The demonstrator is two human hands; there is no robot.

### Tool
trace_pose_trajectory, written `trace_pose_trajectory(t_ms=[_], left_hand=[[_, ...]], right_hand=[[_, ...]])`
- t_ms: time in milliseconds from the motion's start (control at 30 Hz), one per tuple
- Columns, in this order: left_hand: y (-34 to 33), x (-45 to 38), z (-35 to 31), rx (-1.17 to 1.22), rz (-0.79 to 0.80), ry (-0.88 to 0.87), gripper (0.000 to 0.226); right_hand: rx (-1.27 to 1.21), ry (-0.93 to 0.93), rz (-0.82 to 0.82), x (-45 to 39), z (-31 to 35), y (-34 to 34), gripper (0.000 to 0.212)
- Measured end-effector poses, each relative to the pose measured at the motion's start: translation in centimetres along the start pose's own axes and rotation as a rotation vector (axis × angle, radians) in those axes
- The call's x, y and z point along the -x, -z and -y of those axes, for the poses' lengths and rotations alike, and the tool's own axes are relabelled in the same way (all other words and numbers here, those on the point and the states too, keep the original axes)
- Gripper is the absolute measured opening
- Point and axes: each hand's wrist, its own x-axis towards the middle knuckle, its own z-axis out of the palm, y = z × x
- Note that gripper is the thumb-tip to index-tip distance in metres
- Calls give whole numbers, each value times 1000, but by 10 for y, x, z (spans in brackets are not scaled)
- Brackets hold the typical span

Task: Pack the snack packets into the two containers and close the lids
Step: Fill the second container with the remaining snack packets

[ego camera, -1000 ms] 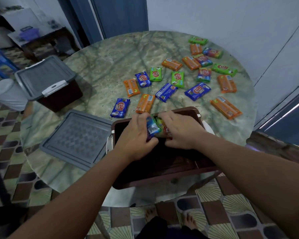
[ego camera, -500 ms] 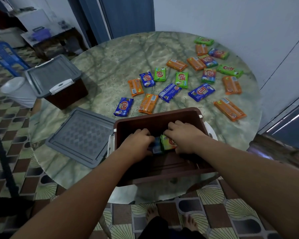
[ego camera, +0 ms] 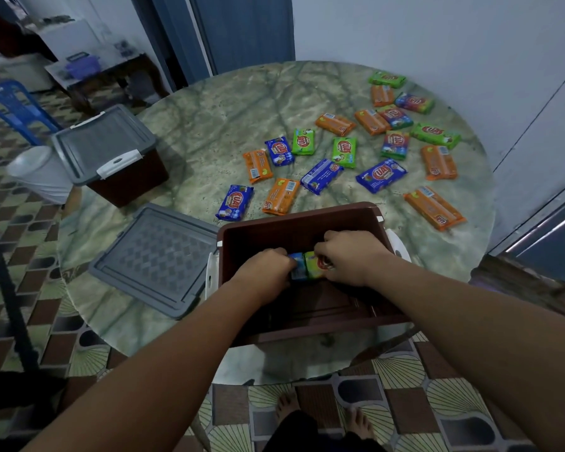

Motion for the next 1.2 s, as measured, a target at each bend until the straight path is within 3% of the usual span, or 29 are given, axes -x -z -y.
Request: trace_pose_trajectory(t_ms=[67,167,233,333,467,600,867,1067,1200], left_hand=[[12,6,1,30,-111,-5,34],[33,14,10,-40,-512,-28,28],[45,13,22,-91,-651,37,36],[59,6,42,-114,-455,163,56],[65,-2,52,43,-169,209,29],[63,-9,57,94,-209,192,20],[71,-33,76,79,-209,200,22],[76,-40,86,88,-165,132,23],[79,-40,91,122,-136,133,32]], right_hand=[[3,41,-167,-1,1,6,35],[92,61,-493,-5,-3,14,37],[91,-10,-598,-9,-7,23,42],[26,-61,-431,-18,-16,31,52],[-74,-64,-209,-27,-25,30,34],[-71,-74,-220,-39,-25,31,27],[-57,-117,-246,-67,-32,37,35],[-63,-79,-167,-69,-40,48,34],[-167,-125,-189,-75,-40,55,53]])
